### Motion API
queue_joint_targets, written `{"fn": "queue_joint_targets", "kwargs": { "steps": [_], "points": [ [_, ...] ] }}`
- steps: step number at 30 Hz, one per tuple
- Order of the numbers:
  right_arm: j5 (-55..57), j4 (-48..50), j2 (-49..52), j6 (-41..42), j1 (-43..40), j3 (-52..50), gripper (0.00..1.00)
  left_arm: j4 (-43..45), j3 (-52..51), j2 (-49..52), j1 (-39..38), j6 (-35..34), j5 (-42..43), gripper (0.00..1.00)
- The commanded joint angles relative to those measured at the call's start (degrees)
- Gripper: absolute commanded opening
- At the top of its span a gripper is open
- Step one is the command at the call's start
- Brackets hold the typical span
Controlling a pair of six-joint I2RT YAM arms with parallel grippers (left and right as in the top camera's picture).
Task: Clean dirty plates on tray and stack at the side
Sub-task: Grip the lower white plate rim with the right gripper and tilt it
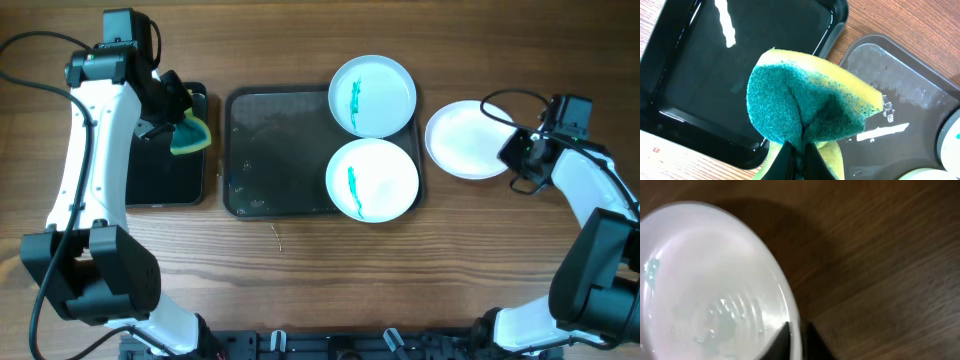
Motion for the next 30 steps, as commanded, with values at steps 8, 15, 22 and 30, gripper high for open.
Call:
{"fn": "queue_joint_targets", "kwargs": {
  "steps": [8,15,22,30],
  "points": [
    [-11.13,-8.59,-0.63,-4.39,0.15,6.34,0.50,0.20,0.02,-0.31,-0.31,0.70,0.68,0.04],
    [-26.25,-23.65,-3.45,-8.04,3.82,11.50,0.50,0.13,0.02,-0.31,-0.31,0.72,0.70,0.04],
    [-19.76,-28.59,-2.99,-9.38,15.74,9.60,0.50,0.09,0.02,-0.31,-0.33,6.38,2.03,0.04],
    [-8.87,-26.56,-0.52,-5.20,24.13,6.67,0.44,0.00,0.02,-0.31,-0.33,8.24,2.21,0.04]
  ]
}}
